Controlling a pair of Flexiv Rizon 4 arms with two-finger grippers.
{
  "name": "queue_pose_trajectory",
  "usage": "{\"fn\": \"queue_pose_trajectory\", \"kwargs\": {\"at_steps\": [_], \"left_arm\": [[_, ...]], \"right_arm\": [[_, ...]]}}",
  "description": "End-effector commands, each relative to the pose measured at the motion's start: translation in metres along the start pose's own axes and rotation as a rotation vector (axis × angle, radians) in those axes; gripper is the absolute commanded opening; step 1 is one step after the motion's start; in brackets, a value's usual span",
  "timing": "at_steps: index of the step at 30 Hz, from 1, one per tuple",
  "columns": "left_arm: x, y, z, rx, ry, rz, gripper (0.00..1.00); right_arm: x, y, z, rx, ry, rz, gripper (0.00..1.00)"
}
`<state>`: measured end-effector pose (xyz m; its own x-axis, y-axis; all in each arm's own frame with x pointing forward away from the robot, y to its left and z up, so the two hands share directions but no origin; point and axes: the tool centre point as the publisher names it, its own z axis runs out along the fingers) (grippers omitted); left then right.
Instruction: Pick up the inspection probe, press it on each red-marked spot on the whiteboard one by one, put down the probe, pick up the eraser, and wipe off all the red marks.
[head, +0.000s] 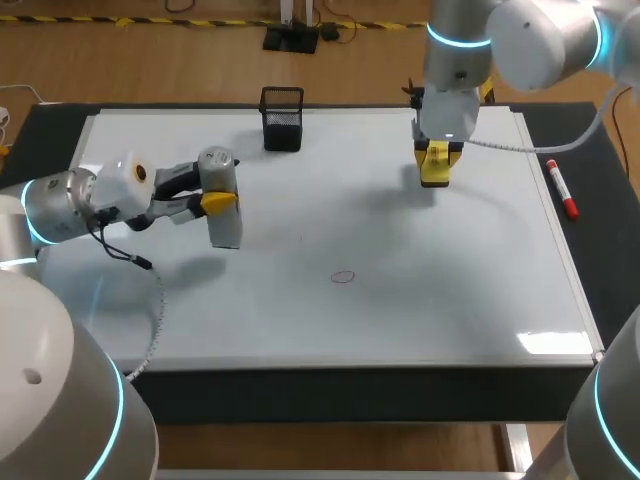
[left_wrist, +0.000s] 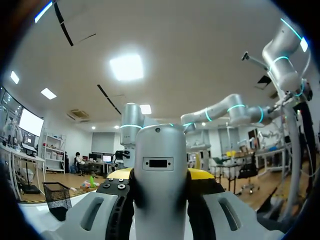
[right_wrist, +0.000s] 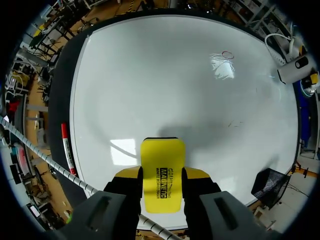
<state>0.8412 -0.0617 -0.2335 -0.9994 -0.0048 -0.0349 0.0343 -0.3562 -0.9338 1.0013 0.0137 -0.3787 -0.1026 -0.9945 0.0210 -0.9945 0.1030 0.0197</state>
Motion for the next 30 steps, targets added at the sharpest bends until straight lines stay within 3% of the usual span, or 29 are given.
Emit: {"fn": "queue_pose_trajectory", "kwargs": {"at_steps": [1, 9, 14, 30], "left_arm": [[0.002, -0.002, -0.002, -0.002, -0.003, 0.001, 0.00], [0.002, -0.002, -0.002, -0.002, -0.003, 0.001, 0.00], [0.002, -0.002, -0.002, -0.002, -0.003, 0.001, 0.00], [0.002, -0.002, -0.002, -0.002, -0.003, 0.001, 0.00]], "right_arm": [[0.000, -0.001, -0.001, -0.001, 0.004, -0.002, 0.00], [0.000, -0.001, -0.001, -0.001, 0.004, -0.002, 0.00], [-0.016, 0.018, 0.001, 0.015, -0.009, -0.050, 0.00], [-0.073, 0.113, -0.018, 0.111, -0.019, -0.119, 0.00]]}}
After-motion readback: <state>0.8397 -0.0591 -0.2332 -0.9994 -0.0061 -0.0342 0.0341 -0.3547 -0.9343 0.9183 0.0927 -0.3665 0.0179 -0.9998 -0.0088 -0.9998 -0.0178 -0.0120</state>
